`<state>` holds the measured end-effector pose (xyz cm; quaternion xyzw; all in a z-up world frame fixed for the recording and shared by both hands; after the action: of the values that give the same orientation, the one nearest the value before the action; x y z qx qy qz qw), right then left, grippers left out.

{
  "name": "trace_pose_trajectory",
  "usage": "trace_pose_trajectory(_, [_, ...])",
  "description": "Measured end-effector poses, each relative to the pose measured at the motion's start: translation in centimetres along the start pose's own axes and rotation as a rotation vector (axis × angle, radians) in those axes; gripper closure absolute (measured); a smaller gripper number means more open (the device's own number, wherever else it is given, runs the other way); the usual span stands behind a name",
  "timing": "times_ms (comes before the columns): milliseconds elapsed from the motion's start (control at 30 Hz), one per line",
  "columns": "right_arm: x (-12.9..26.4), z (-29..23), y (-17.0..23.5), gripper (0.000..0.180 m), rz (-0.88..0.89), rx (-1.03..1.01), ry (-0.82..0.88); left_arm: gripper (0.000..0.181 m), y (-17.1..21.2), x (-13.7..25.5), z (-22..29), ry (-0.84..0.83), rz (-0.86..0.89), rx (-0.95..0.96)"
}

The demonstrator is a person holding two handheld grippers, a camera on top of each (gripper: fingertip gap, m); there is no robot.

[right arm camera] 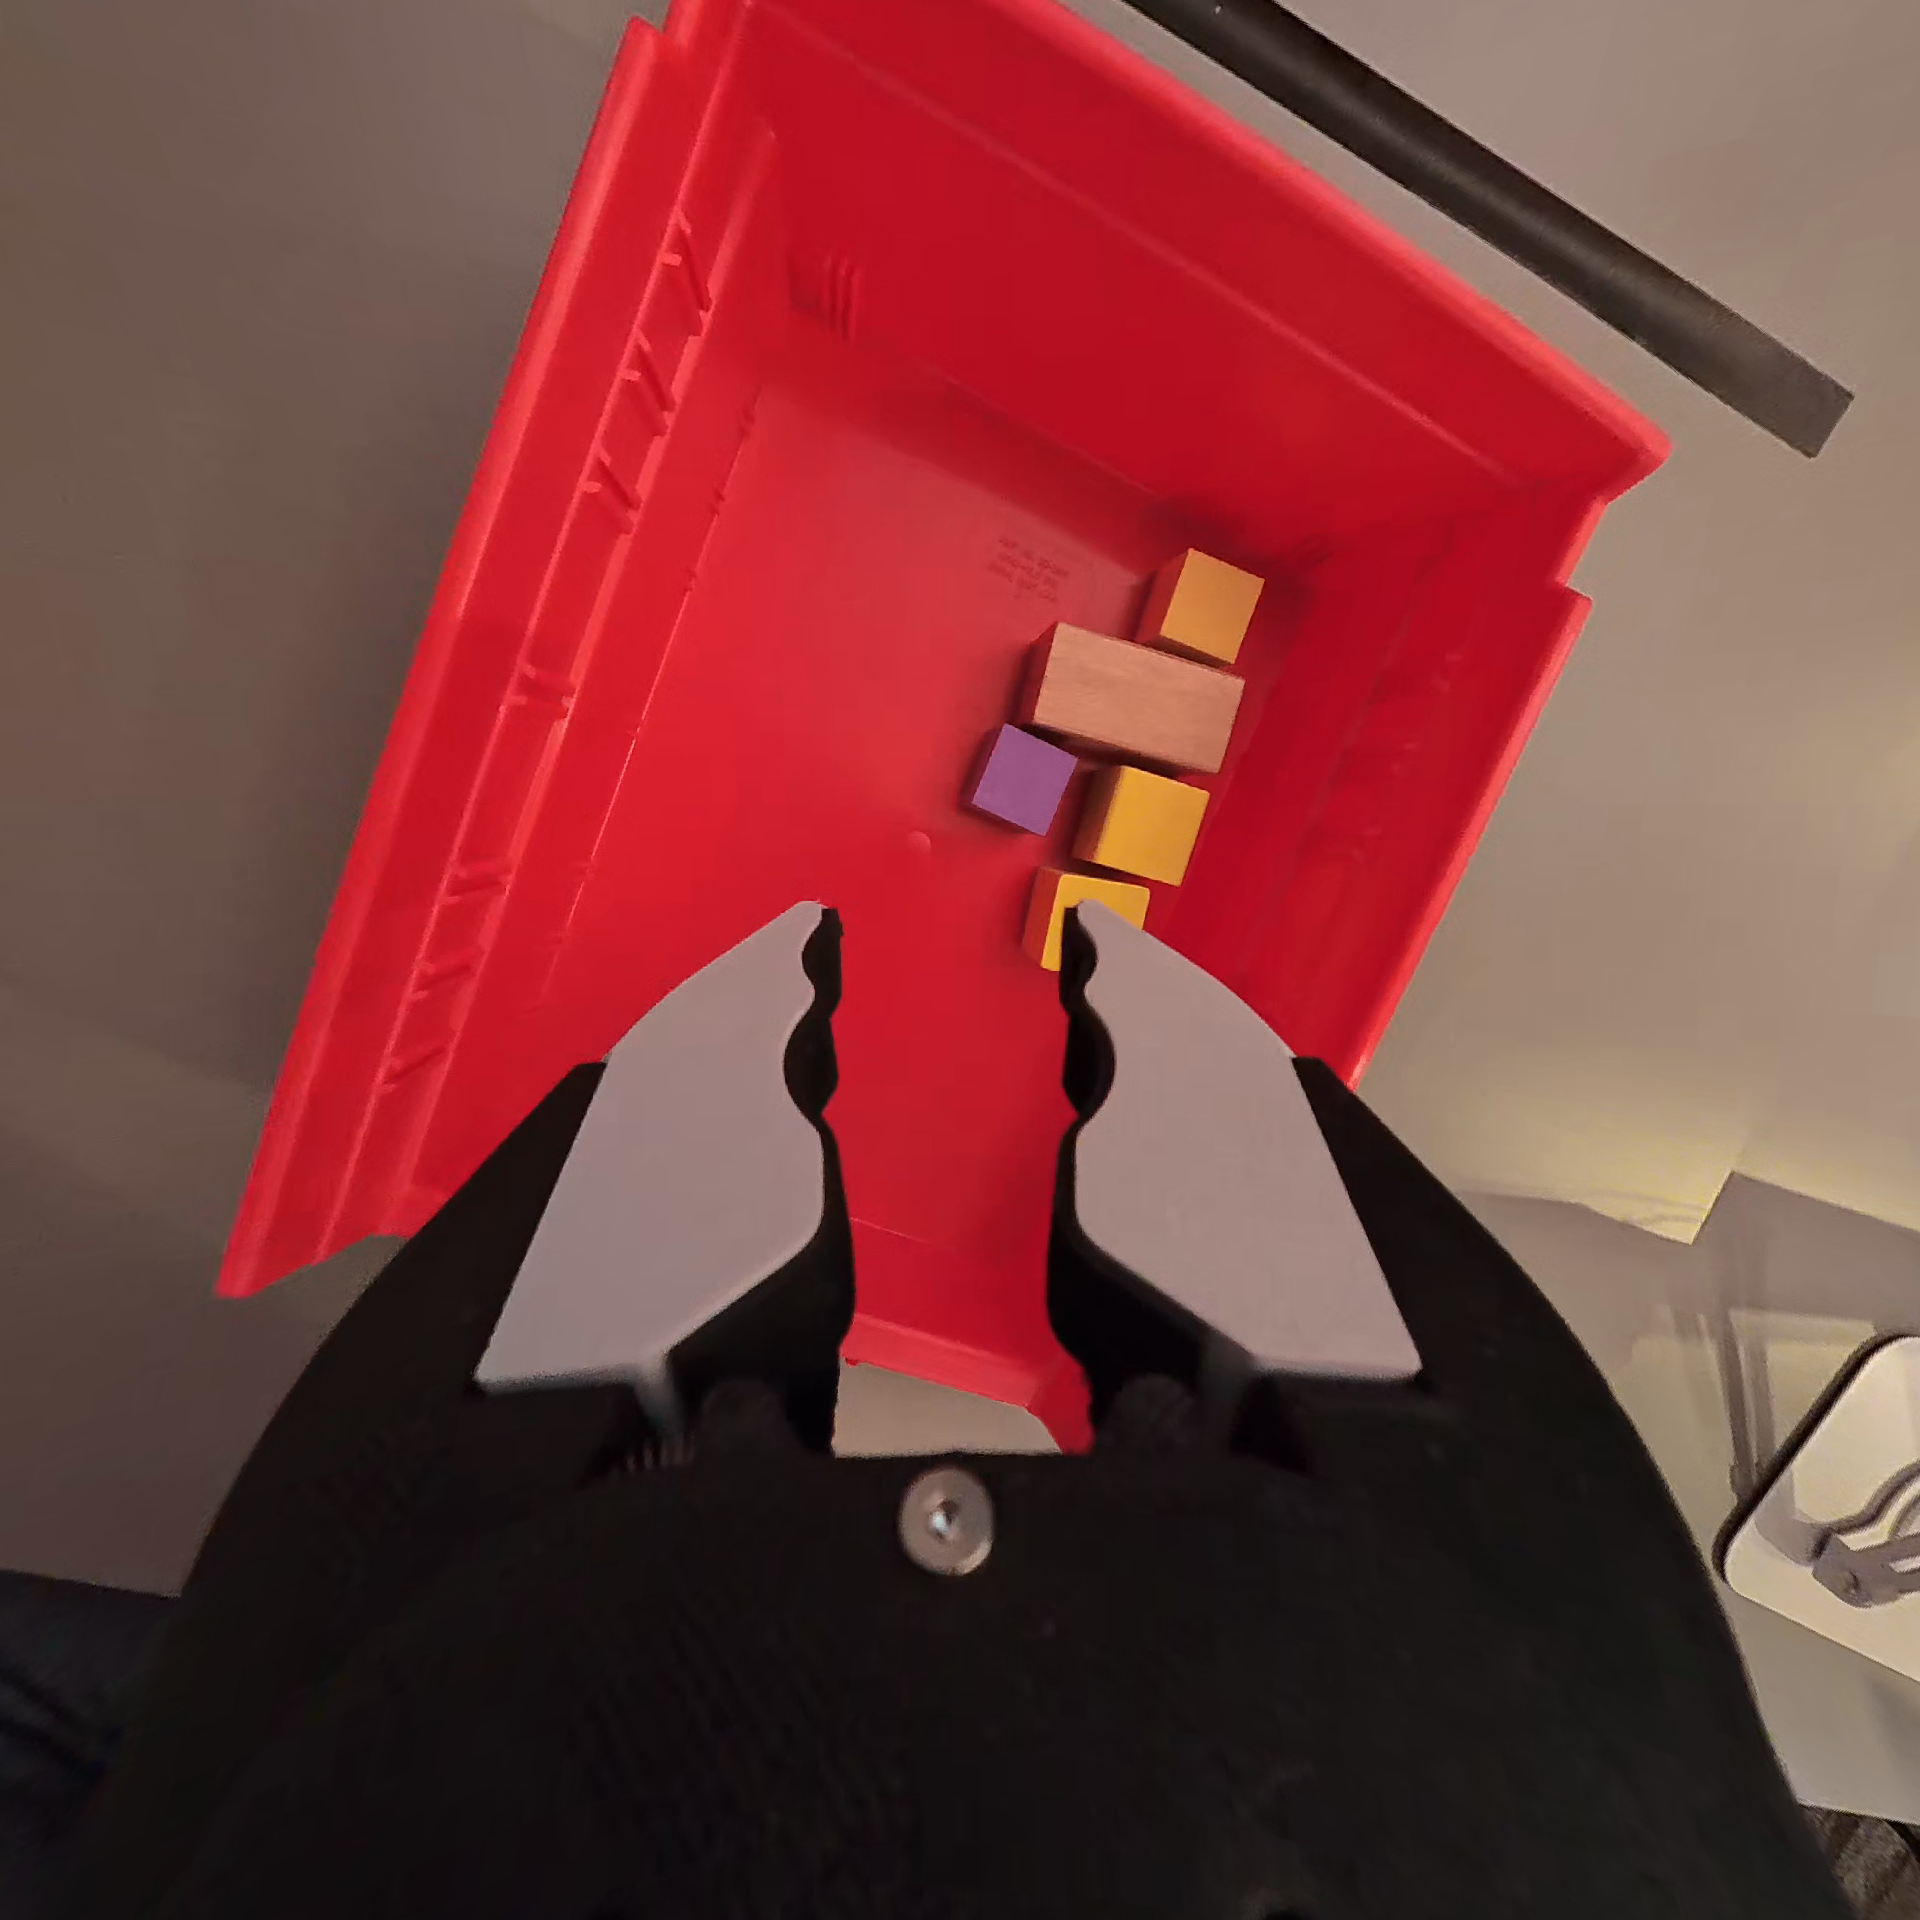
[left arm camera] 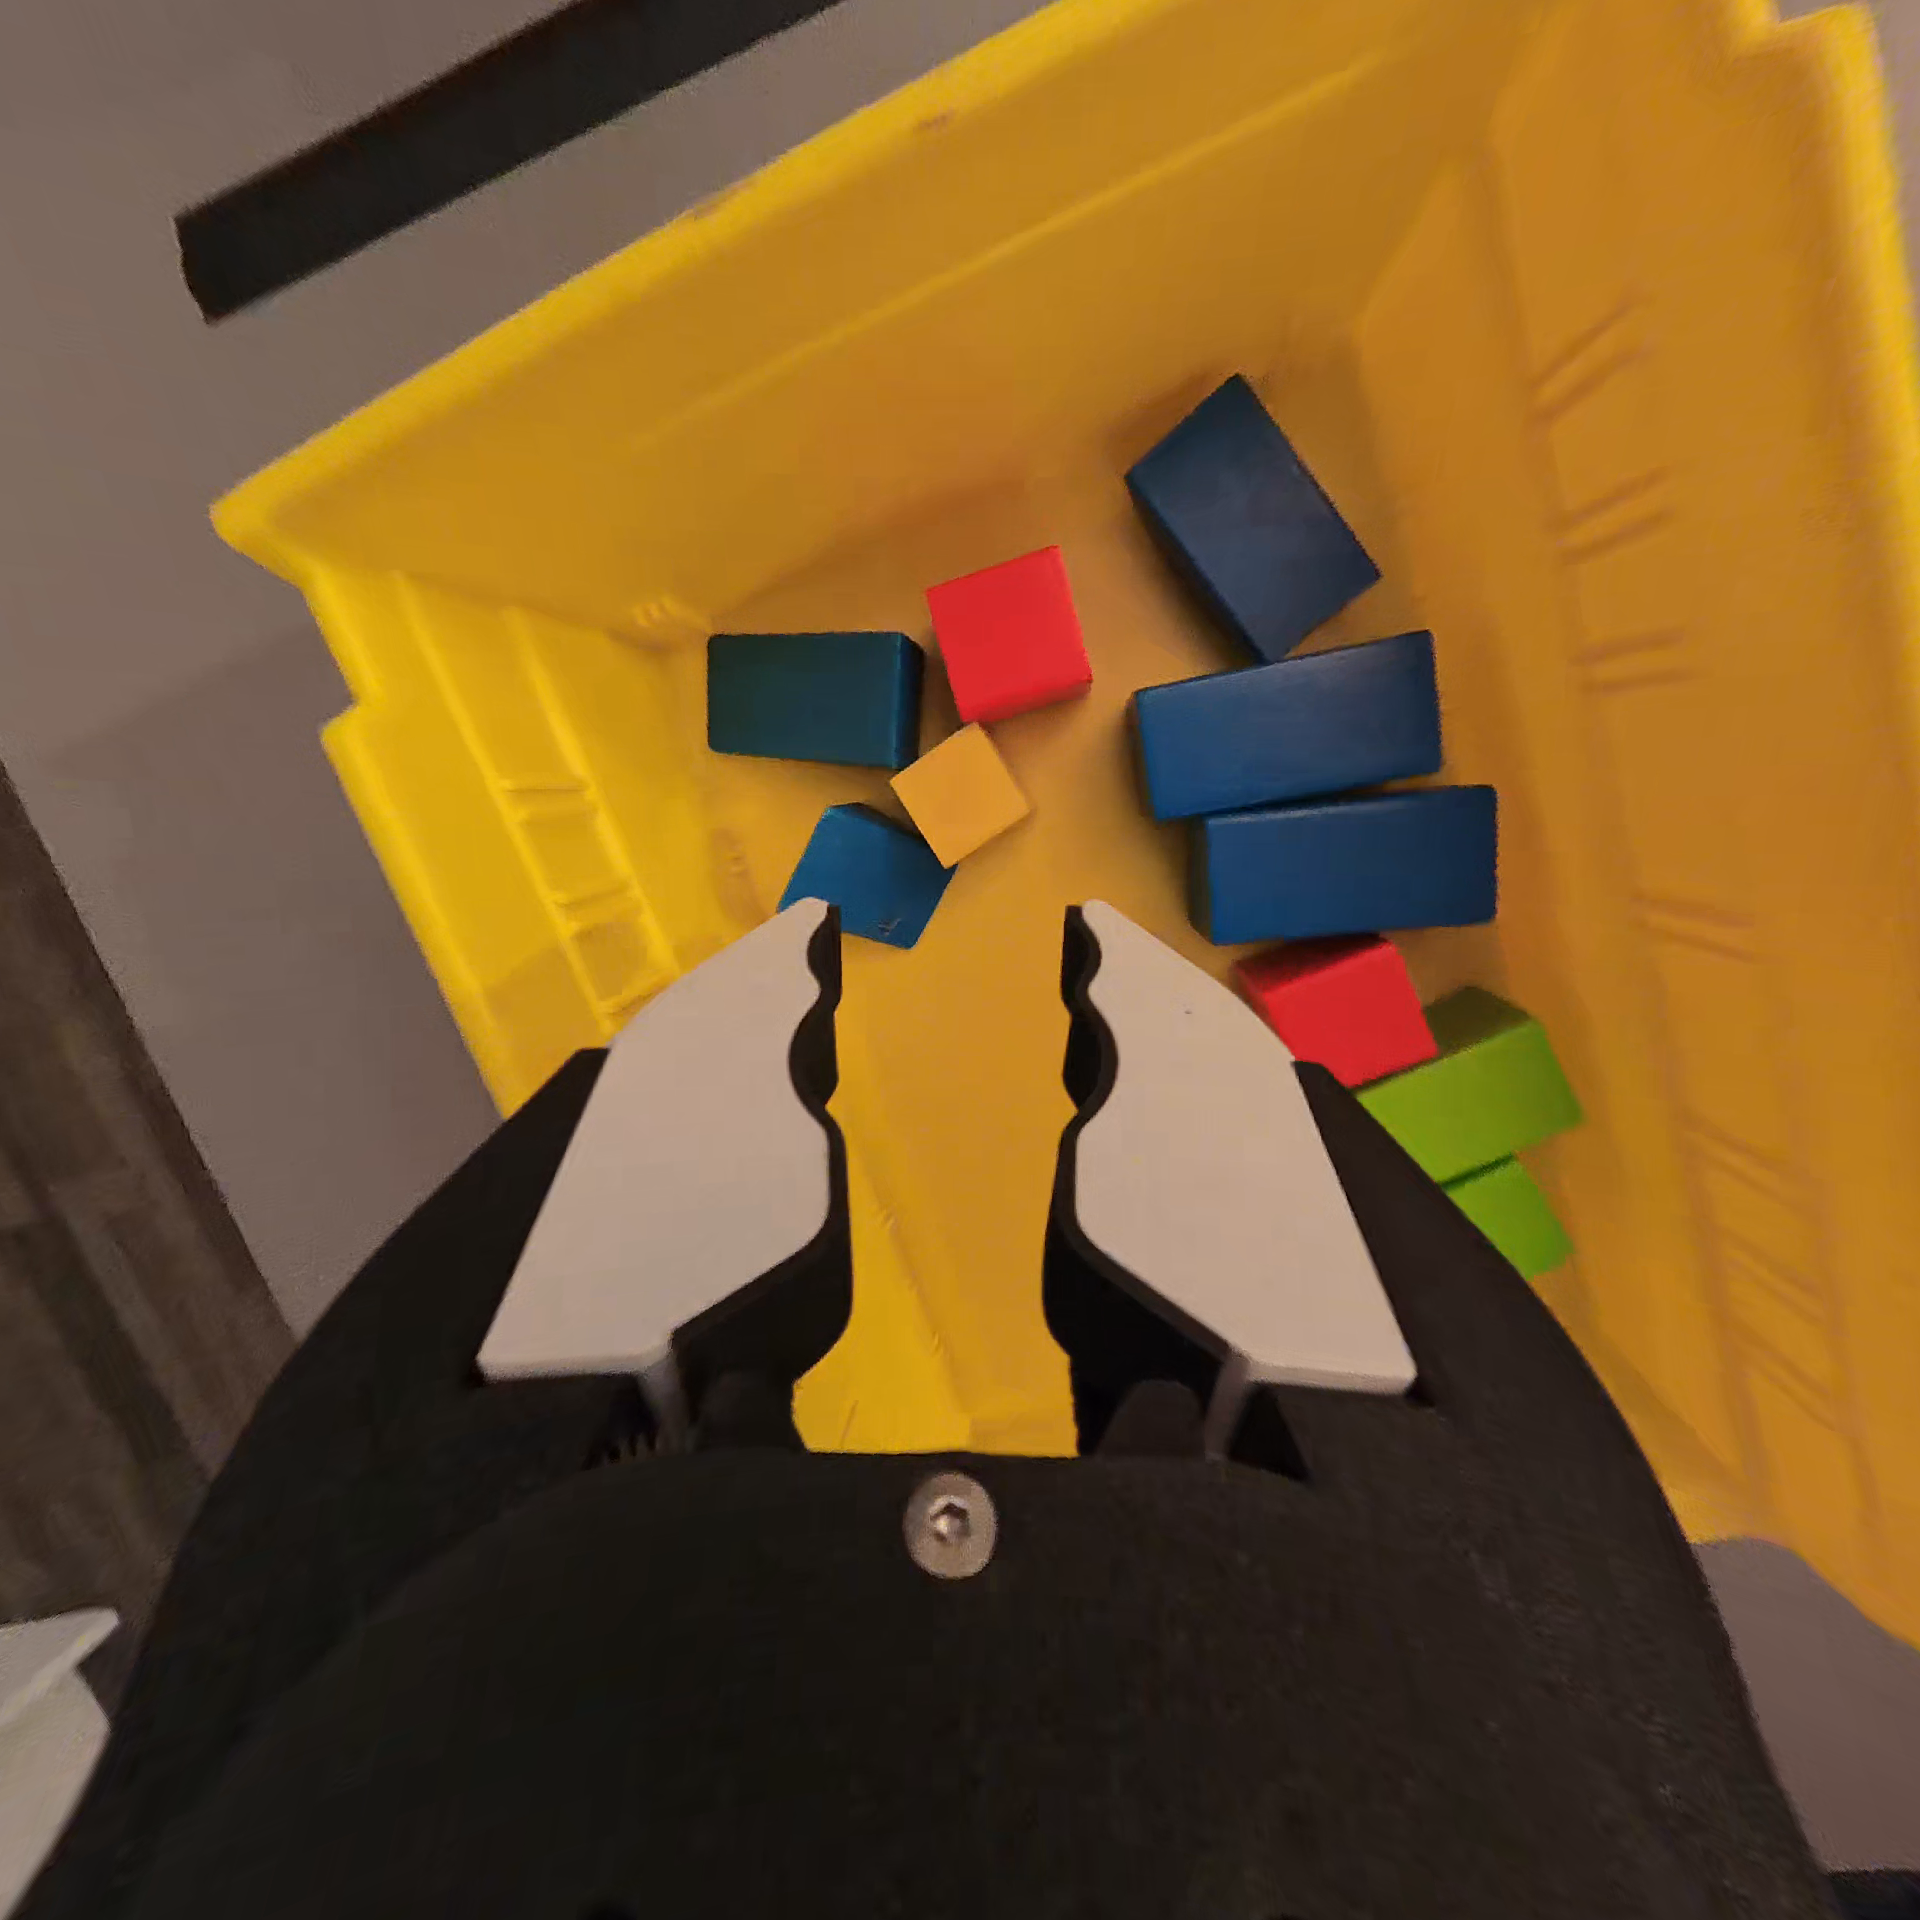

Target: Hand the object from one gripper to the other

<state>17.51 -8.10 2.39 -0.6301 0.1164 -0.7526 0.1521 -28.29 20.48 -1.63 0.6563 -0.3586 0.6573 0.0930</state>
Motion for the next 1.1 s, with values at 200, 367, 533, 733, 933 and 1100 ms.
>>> trace_pose_trajectory(200, [-0.5,0.5,0.4,0.138,-0.041,-0.005,0.008,0.139,-0.3,-2.7,-0.2,0.066,-0.039,0.119])
trace_pose_trajectory(367, [-0.4,0.4,0.4,0.138,-0.036,0.005,0.004,0.134,-0.3,-4.0,-0.4,0.087,-0.068,0.204])
trace_pose_trajectory(533, [-0.4,0.2,0.5,0.138,-0.047,0.023,0.005,0.131,-0.3,-4.8,-0.4,0.111,-0.078,0.240])
trace_pose_trajectory(733, [-0.6,0.1,0.5,0.138,-0.068,0.038,0.007,0.135,-0.2,-5.8,-0.3,0.120,-0.104,0.261])
trace_pose_trajectory(933, [-0.8,0.0,0.5,0.138,-0.078,0.055,0.004,0.148,-0.4,-6.6,-0.2,0.096,-0.109,0.268])
trace_pose_trajectory(1100, [-0.9,-0.1,0.5,0.138,-0.091,0.063,0.002,0.150,-0.4,-6.9,0.0,0.073,-0.129,0.232])
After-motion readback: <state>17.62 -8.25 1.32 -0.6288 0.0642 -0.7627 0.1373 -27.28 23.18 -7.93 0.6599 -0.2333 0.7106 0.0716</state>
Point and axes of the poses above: each gripper's, where its closed fingertips meet, x back along the fingers, y out of its underside, z = x × y across the jaws, the point moved 7 cm from there along x, back along the fingers, and after that the axes turned 6 degrees about x, right-handed, at the moved point
